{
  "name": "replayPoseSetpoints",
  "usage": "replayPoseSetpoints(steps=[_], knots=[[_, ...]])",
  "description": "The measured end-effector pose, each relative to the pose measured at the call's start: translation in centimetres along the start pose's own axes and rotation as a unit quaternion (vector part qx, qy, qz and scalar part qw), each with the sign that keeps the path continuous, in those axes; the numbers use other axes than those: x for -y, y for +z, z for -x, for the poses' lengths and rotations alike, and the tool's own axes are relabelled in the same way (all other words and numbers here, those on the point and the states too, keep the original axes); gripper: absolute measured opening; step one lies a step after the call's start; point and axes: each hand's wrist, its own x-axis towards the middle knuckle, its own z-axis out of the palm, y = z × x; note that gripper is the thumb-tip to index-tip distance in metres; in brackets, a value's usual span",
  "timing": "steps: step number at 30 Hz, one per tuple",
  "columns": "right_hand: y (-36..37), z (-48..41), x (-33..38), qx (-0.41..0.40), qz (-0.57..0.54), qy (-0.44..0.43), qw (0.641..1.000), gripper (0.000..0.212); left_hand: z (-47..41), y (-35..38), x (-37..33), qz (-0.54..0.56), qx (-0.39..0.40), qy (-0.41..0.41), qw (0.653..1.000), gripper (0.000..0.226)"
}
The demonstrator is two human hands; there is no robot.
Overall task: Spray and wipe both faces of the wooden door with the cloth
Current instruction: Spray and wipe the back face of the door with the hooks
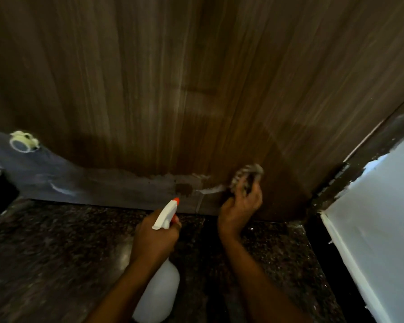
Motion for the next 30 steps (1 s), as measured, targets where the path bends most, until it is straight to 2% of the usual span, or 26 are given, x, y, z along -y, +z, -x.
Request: replayPoseSetpoints(steps=[1, 2, 3, 4, 5, 7, 9, 11, 12, 13, 14, 15, 16, 19, 20, 21, 22, 23, 24, 26, 27, 28, 30], knots=[[-0.4, -0.8, -0.5, 0.019, 0.046, -0.161, 0.986, 0.046, -0.1, -0.3, 0.3, -0.011, 0.001, 0.006, 1.0, 0.017], [-1.6, -2.1, -0.7, 0.076, 0.103, -0.352, 0.927, 0.044, -0.2, -0.6, 0.7, -0.019, -0.005, 0.009, 1.0, 0.021], [-2.1, -3.2, -1.4, 0.135, 0.151, -0.486, 0.85, 0.046, -0.3, -0.8, 0.9, -0.028, -0.011, 0.011, 0.999, 0.023], [-2.0, -4.2, -2.5, 0.198, 0.19, -0.575, 0.771, 0.051, -0.4, -0.7, 1.2, -0.037, -0.012, 0.011, 0.999, 0.025], [-1.6, -4.4, -3.5, 0.245, 0.21, -0.637, 0.7, 0.054, -0.4, -0.8, 1.6, -0.033, -0.012, 0.006, 0.999, 0.029], [-1.1, -3.4, -5.5, 0.323, 0.25, -0.694, 0.593, 0.05, -0.1, -0.5, 2.3, 0.005, -0.014, -0.016, 1.0, 0.033], [-1.4, -2.9, -6.4, 0.364, 0.319, -0.71, 0.512, 0.047, 0.4, 0.3, 2.6, 0.032, -0.011, -0.038, 0.999, 0.031], [-1.5, -4.3, -6.6, 0.347, 0.329, -0.744, 0.466, 0.046, 0.9, 1.3, 2.2, 0.038, 0.0, -0.051, 0.998, 0.027], [-1.8, -5.9, -6.1, 0.327, 0.332, -0.761, 0.451, 0.045, 1.0, 1.6, 2.0, 0.036, 0.013, -0.06, 0.997, 0.031], [-2.2, -7.9, -5.4, 0.299, 0.327, -0.777, 0.447, 0.044, 1.0, 2.0, 2.1, 0.037, 0.025, -0.069, 0.997, 0.048], [-2.4, -10.1, -4.7, 0.259, 0.3, -0.788, 0.47, 0.044, 0.8, 2.4, 2.7, 0.04, 0.031, -0.085, 0.995, 0.067], [-2.4, -11.9, -4.0, 0.215, 0.262, -0.79, 0.511, 0.045, 0.6, 2.4, 3.4, 0.044, 0.025, -0.1, 0.994, 0.079], [-3.0, -12.7, -3.1, 0.183, 0.253, -0.77, 0.557, 0.047, 0.6, 2.2, 3.9, 0.038, 0.022, -0.11, 0.993, 0.08], [-3.8, -10.8, 0.5, 0.08, 0.237, -0.634, 0.731, 0.05, 1.5, 0.7, 4.3, 0.006, -0.006, -0.083, 0.997, 0.053], [-3.5, -9.6, 1.7, 0.06, 0.227, -0.583, 0.778, 0.051, 1.5, 0.2, 4.4, 0.019, -0.024, -0.086, 0.996, 0.049], [-2.8, -8.6, 2.7, 0.053, 0.213, -0.543, 0.811, 0.053, 1.3, 0.0, 4.5, 0.04, -0.037, -0.091, 0.994, 0.046], [-1.6, -7.7, 3.4, 0.051, 0.204, -0.529, 0.822, 0.054, 1.2, -0.3, 4.4, 0.058, -0.043, -0.088, 0.993, 0.043], [-0.3, -6.9, 3.6, 0.064, 0.212, -0.555, 0.802, 0.057, 1.2, -0.6, 4.2, 0.065, -0.037, -0.078, 0.994, 0.041], [1.1, -5.9, 3.3, 0.096, 0.226, -0.614, 0.75, 0.061, 1.3, -0.9, 4.0, 0.069, -0.033, -0.075, 0.994, 0.038], [2.8, -3.1, 2.0, 0.184, 0.278, -0.727, 0.6, 0.07, 1.6, -1.7, 4.1, 0.085, -0.051, -0.088, 0.991, 0.018], [3.2, -1.6, 1.1, 0.216, 0.304, -0.75, 0.546, 0.073, 1.8, -2.3, 4.1, 0.086, -0.061, -0.102, 0.989, 0.011], [3.2, -0.6, 0.3, 0.243, 0.322, -0.751, 0.523, 0.075, 1.9, -2.7, 4.4, 0.087, -0.065, -0.115, 0.987, 0.019], [3.3, 0.3, 0.2, 0.248, 0.312, -0.752, 0.525, 0.072, 1.9, -3.9, 4.5, 0.079, -0.076, -0.118, 0.987, 0.027]])
